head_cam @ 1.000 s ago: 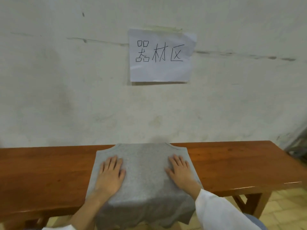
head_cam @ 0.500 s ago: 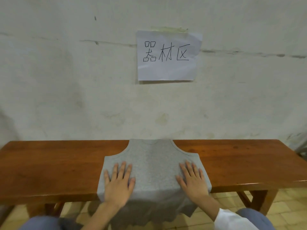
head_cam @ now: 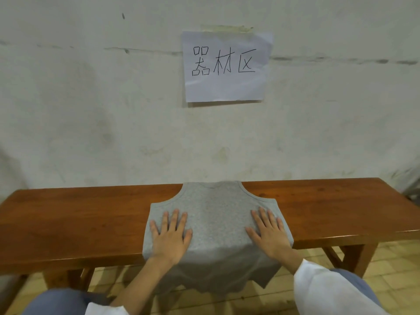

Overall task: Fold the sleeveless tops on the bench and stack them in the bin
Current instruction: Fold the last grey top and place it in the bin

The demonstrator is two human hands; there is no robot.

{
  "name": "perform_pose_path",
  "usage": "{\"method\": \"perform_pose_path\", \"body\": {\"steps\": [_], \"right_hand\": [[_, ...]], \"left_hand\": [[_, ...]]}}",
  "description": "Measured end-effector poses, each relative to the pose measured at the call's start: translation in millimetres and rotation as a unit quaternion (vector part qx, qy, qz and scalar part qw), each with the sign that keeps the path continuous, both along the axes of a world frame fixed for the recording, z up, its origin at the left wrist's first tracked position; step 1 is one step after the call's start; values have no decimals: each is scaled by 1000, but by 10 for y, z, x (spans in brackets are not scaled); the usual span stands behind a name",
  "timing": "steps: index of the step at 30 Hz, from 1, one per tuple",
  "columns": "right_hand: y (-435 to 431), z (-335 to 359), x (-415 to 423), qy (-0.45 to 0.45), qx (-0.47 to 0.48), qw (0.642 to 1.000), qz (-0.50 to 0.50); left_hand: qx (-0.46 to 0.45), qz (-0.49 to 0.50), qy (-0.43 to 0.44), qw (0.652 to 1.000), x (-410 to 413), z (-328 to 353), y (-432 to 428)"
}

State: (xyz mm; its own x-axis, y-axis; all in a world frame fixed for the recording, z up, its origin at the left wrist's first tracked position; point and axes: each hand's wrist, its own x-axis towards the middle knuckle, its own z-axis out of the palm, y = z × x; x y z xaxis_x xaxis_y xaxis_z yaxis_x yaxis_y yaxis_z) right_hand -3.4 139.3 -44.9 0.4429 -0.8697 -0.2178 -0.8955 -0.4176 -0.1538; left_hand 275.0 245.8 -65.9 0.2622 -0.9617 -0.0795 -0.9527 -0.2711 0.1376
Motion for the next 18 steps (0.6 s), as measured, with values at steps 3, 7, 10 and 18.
{"method": "perform_pose_path", "body": {"steps": [3, 7, 10, 18], "right_hand": [[-61, 90, -24, -14, 23, 1000, 3], [200, 48, -35, -156, -140, 978, 9], [632, -312, -121, -208, -152, 962, 92], [573, -1057, -487, -138, 204, 953, -174]], "left_hand": [[7, 9, -6, 1000, -1, 36, 24], [-191, -74, 35, 978, -127, -9, 254], [-157, -175, 94, 967, -330, -300, 644], [124, 236, 333, 905, 272, -1191, 898]]}}
